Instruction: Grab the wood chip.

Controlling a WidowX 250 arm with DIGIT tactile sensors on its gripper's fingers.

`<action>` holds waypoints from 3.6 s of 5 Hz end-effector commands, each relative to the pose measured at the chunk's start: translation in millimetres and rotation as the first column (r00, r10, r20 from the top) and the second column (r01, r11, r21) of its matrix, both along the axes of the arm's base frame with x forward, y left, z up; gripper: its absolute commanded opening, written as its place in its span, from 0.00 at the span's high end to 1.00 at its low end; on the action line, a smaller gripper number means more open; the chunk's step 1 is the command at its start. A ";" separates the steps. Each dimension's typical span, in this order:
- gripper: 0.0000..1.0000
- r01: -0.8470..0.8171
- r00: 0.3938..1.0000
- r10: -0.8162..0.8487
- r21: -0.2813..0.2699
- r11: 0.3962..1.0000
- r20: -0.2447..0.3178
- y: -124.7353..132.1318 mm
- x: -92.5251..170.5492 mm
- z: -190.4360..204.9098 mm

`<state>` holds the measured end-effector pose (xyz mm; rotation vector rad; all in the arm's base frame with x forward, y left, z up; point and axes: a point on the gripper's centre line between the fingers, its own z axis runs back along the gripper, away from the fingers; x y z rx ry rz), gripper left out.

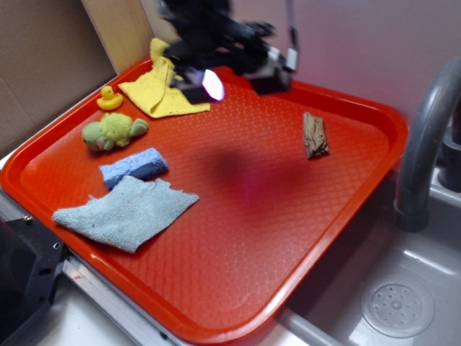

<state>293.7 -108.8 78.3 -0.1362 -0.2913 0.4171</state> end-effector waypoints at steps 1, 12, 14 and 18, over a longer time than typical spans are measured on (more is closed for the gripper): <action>0.00 0.021 0.996 -0.022 0.009 1.000 0.086 -31.4 33.8 -10.5; 1.00 0.040 0.994 -0.049 -0.090 0.995 -0.099 36.8 -19.3 58.4; 1.00 0.050 0.997 -0.050 -0.012 0.999 -0.054 57.0 -66.6 88.1; 1.00 0.040 0.994 -0.040 -0.005 0.999 -0.104 58.7 -60.1 81.9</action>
